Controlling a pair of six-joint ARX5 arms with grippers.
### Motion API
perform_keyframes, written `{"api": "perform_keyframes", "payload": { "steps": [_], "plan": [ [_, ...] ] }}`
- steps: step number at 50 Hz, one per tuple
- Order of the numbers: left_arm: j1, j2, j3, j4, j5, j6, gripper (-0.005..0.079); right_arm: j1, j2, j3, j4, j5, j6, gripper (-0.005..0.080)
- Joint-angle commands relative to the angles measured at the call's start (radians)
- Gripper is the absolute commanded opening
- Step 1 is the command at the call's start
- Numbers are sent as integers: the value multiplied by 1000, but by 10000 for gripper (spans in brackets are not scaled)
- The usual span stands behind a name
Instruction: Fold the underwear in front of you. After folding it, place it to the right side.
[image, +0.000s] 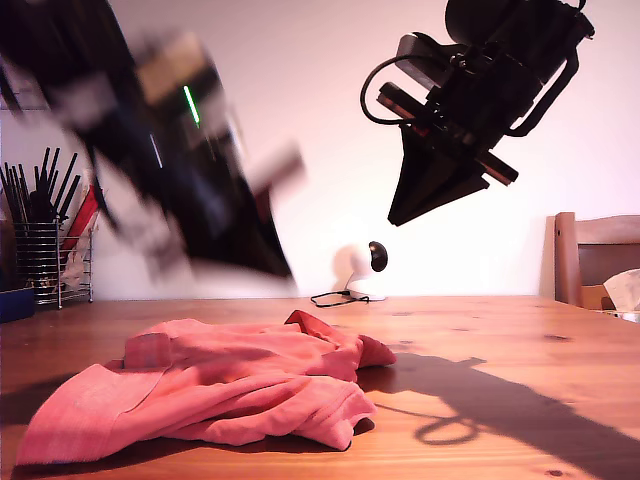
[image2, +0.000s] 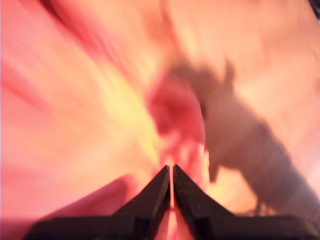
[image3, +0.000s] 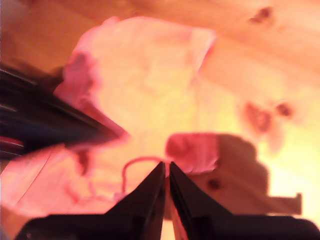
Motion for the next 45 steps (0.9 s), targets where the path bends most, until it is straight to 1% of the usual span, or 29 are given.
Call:
{"api": "perform_keyframes", "payload": {
  "steps": [1, 6, 11, 17, 20, 26, 29, 30, 31, 32, 40, 42, 45],
  "plan": [
    [1, -24, 0, -31, -25, 23, -16, 0, -39, -46, 32, 3, 1, -12],
    [9, -72, -11, -75, -48, 40, -16, -11, -87, -126, 78, 8, 18, -12],
    [19, -122, -45, -105, -68, 59, -16, -23, -155, -248, 147, 24, 32, -12],
    [35, -210, -138, -106, -71, 69, -16, -38, -265, -376, 252, 21, 61, -12],
    [51, -260, -198, -105, -71, 67, -16, -39, -315, -423, 277, 14, 79, -12],
    [95, -382, -318, -104, -60, 35, -16, -38, -367, -468, 264, -46, 141, -12],
    [117, -447, -378, -105, -43, 32, -16, -37, -368, -480, 235, -88, 173, -12],
    [127, -470, -397, -105, -35, 6, -16, -37, -368, -485, 225, -100, 183, -12],
    [133, -491, -418, -105, -26, 6, -16, -37, -368, -489, 216, -109, 186, -12],
    [138, -510, -440, -105, -18, 6, -16, -37, -368, -492, 207, -113, 186, -12],
    [177, -644, -585, -105, 24, -102, -16, -34, -368, -510, 186, -117, 185, -12],
    [182, -670, -613, -100, 36, -115, -16, -34, -368, -512, 189, -116, 187, -12],
    [182, -693, -639, -108, 49, -163, -7, -34, -368, -514, 188, -116, 214, -12]
  ]
}}
